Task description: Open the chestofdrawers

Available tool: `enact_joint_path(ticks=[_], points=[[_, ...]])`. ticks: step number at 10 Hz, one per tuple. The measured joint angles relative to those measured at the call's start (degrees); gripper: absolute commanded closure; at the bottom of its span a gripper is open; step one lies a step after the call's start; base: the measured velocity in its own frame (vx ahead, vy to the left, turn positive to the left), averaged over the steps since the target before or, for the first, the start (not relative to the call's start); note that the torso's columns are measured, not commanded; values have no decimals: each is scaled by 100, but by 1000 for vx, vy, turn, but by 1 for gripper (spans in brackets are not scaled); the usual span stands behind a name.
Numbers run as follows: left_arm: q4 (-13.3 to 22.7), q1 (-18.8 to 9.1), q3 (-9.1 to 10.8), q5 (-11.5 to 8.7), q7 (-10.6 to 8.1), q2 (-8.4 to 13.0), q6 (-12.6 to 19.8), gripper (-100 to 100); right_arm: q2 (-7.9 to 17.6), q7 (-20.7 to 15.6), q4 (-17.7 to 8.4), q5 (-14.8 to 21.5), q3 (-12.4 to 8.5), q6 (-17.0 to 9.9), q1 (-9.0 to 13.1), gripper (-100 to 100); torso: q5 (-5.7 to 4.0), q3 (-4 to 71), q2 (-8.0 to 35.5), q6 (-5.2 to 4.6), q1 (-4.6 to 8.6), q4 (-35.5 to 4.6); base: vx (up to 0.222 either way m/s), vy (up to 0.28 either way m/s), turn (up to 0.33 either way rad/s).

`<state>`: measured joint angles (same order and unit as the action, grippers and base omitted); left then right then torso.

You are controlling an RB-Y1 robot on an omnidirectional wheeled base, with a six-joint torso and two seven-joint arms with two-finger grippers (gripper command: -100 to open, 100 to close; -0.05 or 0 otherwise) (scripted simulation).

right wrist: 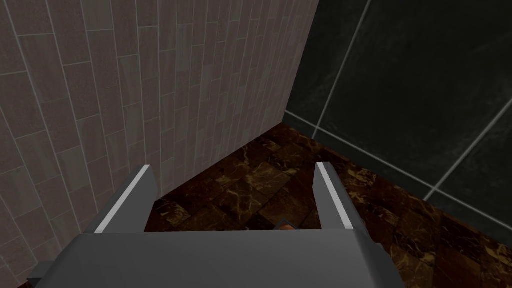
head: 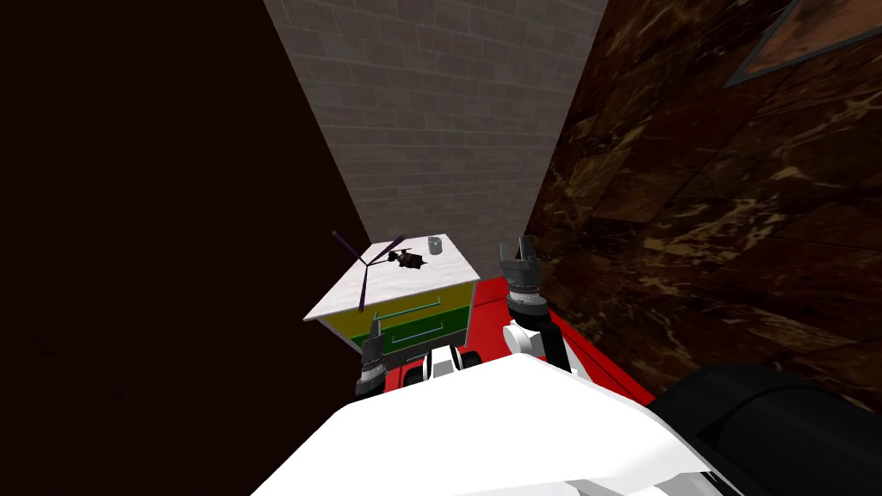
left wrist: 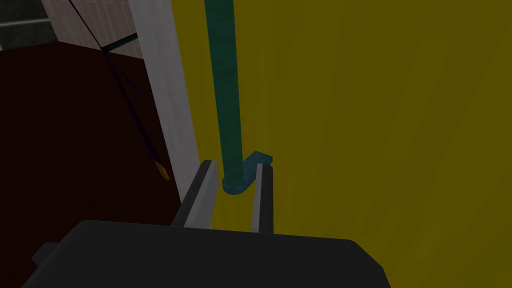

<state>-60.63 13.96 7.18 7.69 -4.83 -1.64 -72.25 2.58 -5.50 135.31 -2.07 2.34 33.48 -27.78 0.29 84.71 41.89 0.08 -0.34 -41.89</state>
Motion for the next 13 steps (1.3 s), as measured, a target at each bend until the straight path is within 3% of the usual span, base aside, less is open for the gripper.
enact_joint_path(ticks=[4, 6, 13], points=[[254, -103, -687, -426, 494, 67, -155, 100, 0, 0, 0, 0, 0, 0, 0, 0, 10, 3, -13, -2, -10, 20, -12, 42, 65], [208, -171, -725, -425, 522, 55, -126, 100, 0, 0, 0, 0, 1, 0, 1, 0, -11, -9, 20, -1, 8, -11, -112, 0, 23], [46, -476, -728, -426, 514, 79, 590, 100, -1, 0, 0, 0, 1, 0, 1, 0, -20, -7, 22, -7, 31, -19, -118, -7, 24]])
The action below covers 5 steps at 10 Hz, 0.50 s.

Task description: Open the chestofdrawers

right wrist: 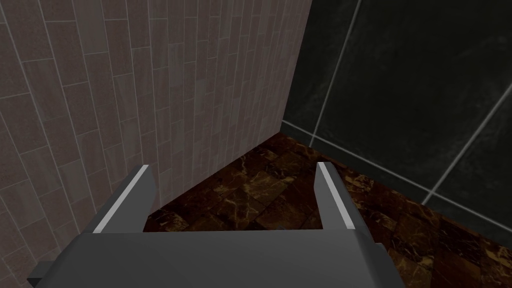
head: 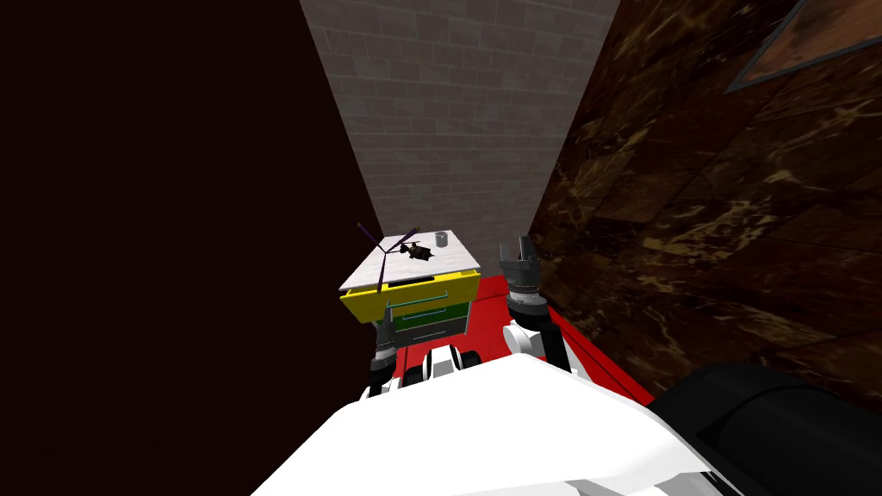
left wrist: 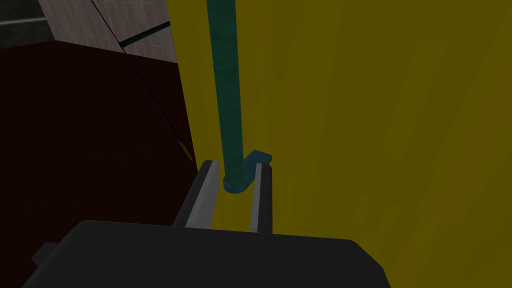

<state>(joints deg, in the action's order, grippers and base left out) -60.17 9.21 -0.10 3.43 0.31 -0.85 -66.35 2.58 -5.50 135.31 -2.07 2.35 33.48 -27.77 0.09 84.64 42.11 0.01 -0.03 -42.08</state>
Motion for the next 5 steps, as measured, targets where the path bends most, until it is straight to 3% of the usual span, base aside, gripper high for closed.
enact_joint_path(ticks=[2, 5], points=[[15, -57, 7, -5, -6, 9, 89, 100, 0, 0, 0, 0, 0, 0, -1, 0, -2, 9, -14, -2, -5, -5, -85, 2, 10], [-48, -67, -14, 9, -26, 17, 110, 100, 0, 0, 0, 0, 0, 0, 1, 0, 1, -21, 33, 3, -1, -8, -181, -3, 25]])
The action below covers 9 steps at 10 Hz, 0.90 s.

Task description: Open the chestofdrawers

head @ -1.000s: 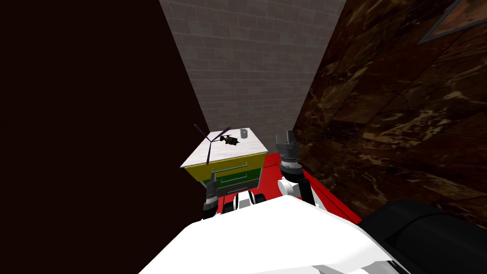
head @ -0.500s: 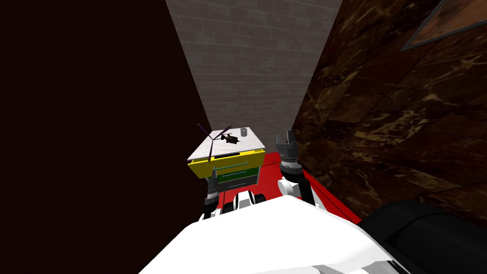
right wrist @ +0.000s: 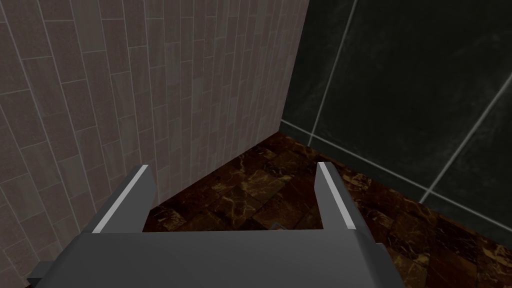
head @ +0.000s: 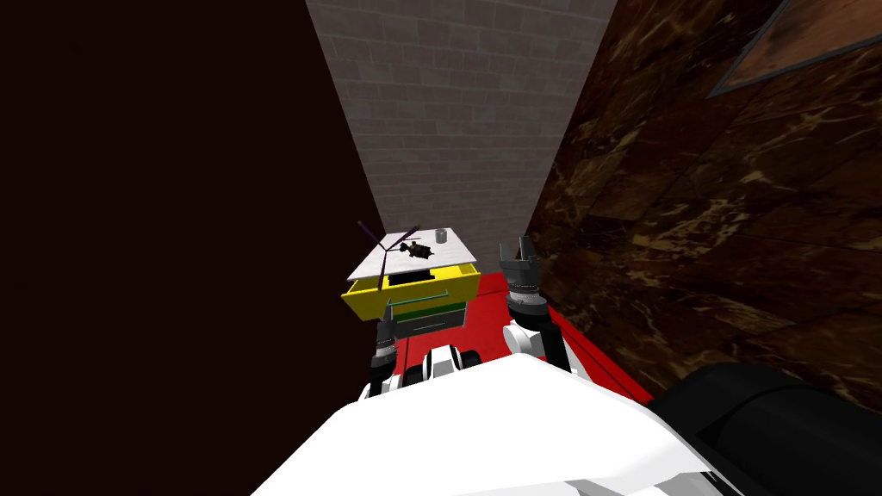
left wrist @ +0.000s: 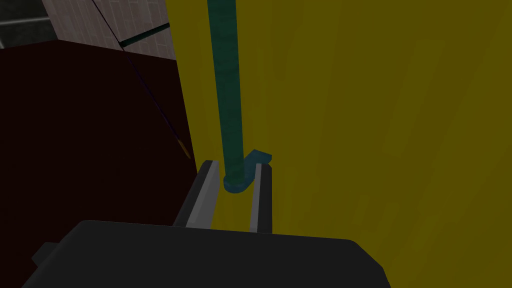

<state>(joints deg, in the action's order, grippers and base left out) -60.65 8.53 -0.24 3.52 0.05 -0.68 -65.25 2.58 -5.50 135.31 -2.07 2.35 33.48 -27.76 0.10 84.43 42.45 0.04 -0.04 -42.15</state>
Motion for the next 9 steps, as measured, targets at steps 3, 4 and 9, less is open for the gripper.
enact_joint_path(ticks=[3, 4, 9], points=[[-65, 78, -31, 22, -12, -5, 64, 100, 0, 0, 0, 0, 0, 0, -1, 0, -13, 33, -51, -8, 8, -10, -148, -5, 21], [-82, 92, -39, 26, -19, -1, 65, 100, 0, 0, 0, 0, 0, 0, -1, 0, -12, 32, -43, -6, 10, -6, -193, 4, 27], [-210, -48, -63, 37, -39, 3, 263, -100, 0, 0, 0, 0, 0, 0, -1, 0, -6, 42, -69, -8, 1, 5, -124, 8, 19]])
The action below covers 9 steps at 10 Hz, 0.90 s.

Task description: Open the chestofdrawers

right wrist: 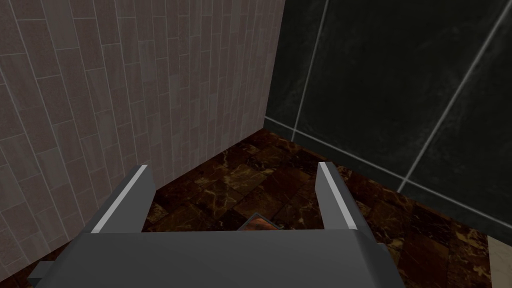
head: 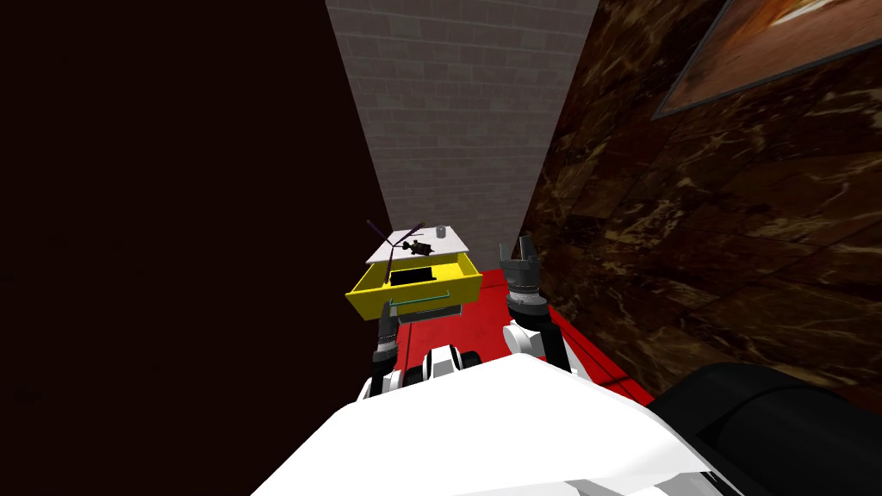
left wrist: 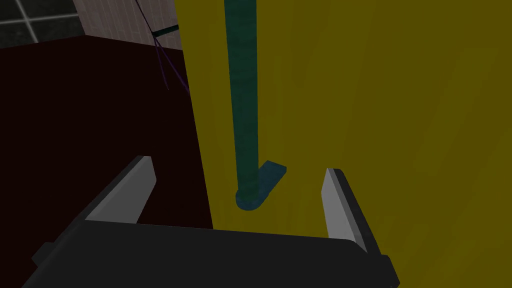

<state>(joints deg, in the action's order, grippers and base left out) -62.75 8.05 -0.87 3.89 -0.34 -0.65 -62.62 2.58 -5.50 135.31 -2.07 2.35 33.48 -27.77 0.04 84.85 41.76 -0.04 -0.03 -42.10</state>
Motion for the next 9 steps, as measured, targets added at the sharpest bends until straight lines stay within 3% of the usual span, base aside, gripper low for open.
enact_joint_path(ticks=[8, 9], points=[[-557, -583, 20, -29, 14, -9, 1230, -100, 0, 0, 0, 0, 0, 0, -1, 0, -19, -43, 82, 8, 14, -54, -61, 4, 21], [-555, -589, 21, -30, 18, -10, 1277, 0, 0, 0, 0, 0, 0, 0, -1, 0, -16, -42, 76, 8, 16, -43, 0, 0, 0]])
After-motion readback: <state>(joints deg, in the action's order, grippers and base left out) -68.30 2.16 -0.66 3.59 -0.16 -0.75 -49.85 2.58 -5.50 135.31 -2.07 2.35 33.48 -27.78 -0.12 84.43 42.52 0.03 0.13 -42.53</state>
